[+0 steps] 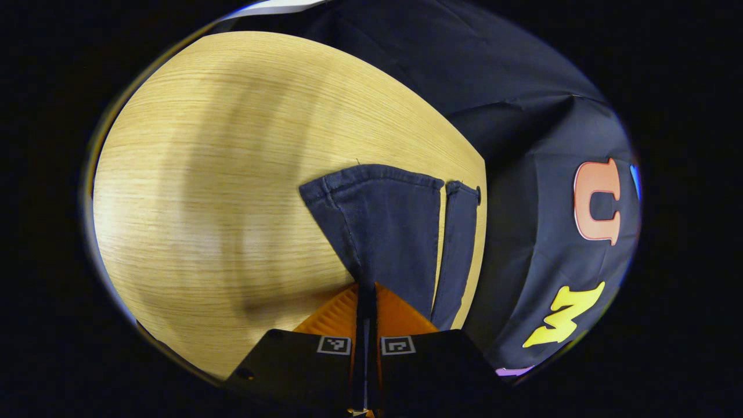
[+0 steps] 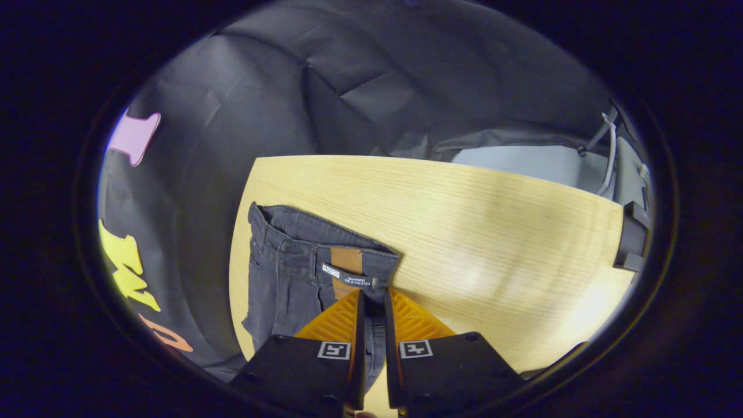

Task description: Grasp the waist and the cuffs of the jeans and fold them to make the two legs overlap; first hold the waist and fold one-third of the jeans toward the cuffs, then hold the cuffs and fold the remaining one-third in the same direction to finish folding.

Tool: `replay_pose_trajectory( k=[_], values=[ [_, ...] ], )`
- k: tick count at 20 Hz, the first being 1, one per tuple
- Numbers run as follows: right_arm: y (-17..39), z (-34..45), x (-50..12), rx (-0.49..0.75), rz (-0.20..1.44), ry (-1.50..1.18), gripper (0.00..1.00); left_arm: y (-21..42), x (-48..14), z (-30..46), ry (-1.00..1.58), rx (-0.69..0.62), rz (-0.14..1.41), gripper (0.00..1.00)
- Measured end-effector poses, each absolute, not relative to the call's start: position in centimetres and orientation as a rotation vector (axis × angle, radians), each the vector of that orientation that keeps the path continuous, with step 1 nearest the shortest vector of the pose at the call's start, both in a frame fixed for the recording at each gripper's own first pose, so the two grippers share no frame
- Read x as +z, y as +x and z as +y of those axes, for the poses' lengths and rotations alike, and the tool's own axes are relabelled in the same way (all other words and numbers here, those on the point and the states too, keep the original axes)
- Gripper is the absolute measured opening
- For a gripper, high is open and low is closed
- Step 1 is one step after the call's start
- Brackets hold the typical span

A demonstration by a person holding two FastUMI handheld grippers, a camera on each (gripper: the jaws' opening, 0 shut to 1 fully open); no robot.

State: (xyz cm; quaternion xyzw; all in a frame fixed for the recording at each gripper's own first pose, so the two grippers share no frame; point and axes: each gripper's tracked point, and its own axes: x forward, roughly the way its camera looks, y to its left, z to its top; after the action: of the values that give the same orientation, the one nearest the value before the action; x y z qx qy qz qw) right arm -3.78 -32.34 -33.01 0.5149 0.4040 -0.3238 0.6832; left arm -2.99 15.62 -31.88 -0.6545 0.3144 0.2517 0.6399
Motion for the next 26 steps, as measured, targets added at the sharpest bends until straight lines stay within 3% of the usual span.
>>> replay_pose_trajectory(
  k=[6,9,11,26],
  values=[
    [-3.2,-32.2,-30.4,-0.672,0.89,1.151,0.16,-3.0,-30.2,15.5,-1.45,0.521,0.779,0.04],
    [-2.7,-32.0,-29.1,-0.655,0.87,1.163,0.01,-2.4,-28.1,15.5,-1.407,0.485,0.8,0.04],
    [-2.7,-31.8,-28.3,-0.637,0.876,1.154,0.0,-1.6,-26.4,15.4,-1.377,0.445,0.803,0.04],
    [4.6,-30.7,-19.2,-0.487,0.833,1.209,0.0,7.8,-18.1,16.0,-1.257,0.247,0.831,0.03]
  ],
)
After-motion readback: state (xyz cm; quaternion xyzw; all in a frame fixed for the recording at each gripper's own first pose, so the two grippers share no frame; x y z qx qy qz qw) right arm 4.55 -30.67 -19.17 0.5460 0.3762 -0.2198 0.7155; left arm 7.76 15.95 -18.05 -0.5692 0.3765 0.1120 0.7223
